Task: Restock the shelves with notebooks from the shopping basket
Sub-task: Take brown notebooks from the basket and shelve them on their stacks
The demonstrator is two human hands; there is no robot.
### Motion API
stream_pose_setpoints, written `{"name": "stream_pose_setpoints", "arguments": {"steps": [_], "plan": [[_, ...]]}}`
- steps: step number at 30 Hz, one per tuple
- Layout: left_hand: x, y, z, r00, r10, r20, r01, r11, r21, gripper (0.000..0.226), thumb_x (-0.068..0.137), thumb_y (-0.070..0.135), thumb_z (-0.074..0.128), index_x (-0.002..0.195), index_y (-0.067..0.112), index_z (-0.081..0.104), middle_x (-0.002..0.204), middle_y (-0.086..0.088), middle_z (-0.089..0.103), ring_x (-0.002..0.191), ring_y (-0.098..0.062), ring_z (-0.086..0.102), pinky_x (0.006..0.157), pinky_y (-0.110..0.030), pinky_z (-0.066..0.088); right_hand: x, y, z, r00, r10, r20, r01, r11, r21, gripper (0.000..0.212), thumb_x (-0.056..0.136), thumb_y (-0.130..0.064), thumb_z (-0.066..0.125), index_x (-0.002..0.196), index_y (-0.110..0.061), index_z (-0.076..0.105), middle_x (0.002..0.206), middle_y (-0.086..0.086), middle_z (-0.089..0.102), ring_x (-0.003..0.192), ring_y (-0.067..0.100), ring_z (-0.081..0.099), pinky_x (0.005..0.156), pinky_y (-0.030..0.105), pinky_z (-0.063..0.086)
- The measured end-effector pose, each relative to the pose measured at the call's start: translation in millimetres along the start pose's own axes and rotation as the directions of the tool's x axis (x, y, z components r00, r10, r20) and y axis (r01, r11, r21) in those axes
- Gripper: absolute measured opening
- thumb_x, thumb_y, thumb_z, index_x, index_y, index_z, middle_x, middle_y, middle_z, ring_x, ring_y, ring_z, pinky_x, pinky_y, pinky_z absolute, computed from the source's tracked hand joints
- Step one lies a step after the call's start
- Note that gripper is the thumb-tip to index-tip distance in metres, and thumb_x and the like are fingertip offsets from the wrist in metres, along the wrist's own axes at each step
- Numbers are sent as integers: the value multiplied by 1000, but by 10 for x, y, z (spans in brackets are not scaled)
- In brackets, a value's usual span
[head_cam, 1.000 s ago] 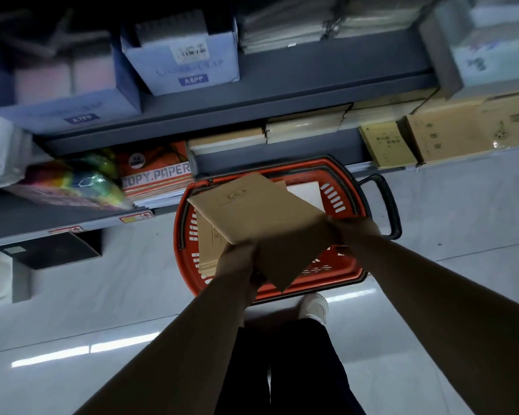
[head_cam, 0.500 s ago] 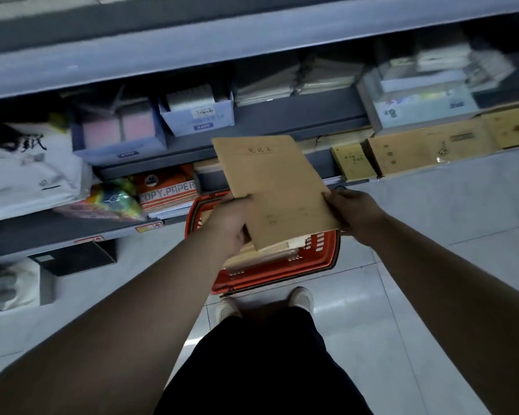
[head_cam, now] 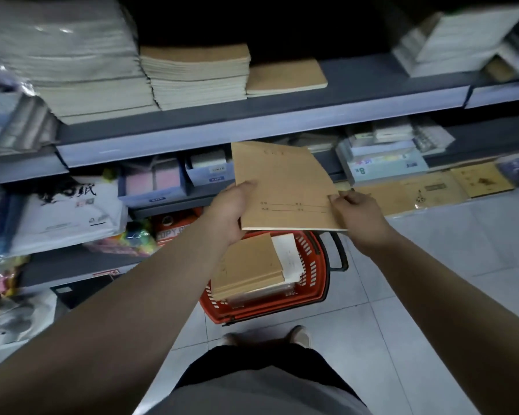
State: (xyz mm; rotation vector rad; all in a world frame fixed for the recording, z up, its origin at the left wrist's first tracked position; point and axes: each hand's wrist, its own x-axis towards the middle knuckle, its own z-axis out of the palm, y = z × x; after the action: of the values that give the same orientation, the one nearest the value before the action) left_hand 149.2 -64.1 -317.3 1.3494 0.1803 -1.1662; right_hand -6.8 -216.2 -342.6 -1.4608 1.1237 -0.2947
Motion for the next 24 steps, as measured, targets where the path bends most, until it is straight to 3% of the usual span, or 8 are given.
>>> {"name": "stream_pose_setpoints", "arguments": {"steps": [4,8,11,16,19,24], "plan": [[-186,20,26,999,-13,30,14,999,-44,24,100,26,51,117,12,61,109,-15,70,97,-31,68,76,-40,58,-106,-221,-124,1000,-22,10,22,1000,-7,17,97,-26,55,100,-13,66,93,2,66,80,19,63,55,28,51],[-322,40,108,999,9,43,-6,997,-73,29,102,27,47,125,12,58,117,-17,67,104,-33,66,79,-44,56,-175,-328,-222,998,-54,10,54,997,-50,20,98,-27,54,105,-13,66,98,1,65,88,17,60,68,30,49],[-402,116,207,999,20,27,-18,996,-89,29,101,28,49,124,13,58,116,-16,68,104,-33,66,79,-44,56,-207,-428,-295,998,-71,-3,70,997,-29,15,98,-25,54,100,-15,65,92,-3,63,80,10,57,60,25,45],[-481,293,381,993,119,1,-119,990,-79,17,101,27,50,110,17,60,89,-8,75,79,-23,72,59,-33,57,-213,-655,-421,997,-73,13,73,997,28,17,99,-26,53,102,-15,64,96,1,63,86,18,56,64,28,45],[-512,403,495,988,155,11,-154,984,-87,25,100,28,50,122,16,56,103,-11,72,86,-27,71,61,-36,58,-196,-806,-518,991,-133,16,133,991,17,15,99,-26,52,96,-19,65,92,-4,64,84,14,57,66,27,45],[-489,467,696,988,156,-11,-157,982,-109,30,99,30,53,125,15,56,101,-12,73,83,-28,73,59,-39,58,-84,-958,-647,982,-187,2,187,982,20,15,100,-24,50,103,-17,63,96,-5,63,90,14,57,76,29,46]]}}
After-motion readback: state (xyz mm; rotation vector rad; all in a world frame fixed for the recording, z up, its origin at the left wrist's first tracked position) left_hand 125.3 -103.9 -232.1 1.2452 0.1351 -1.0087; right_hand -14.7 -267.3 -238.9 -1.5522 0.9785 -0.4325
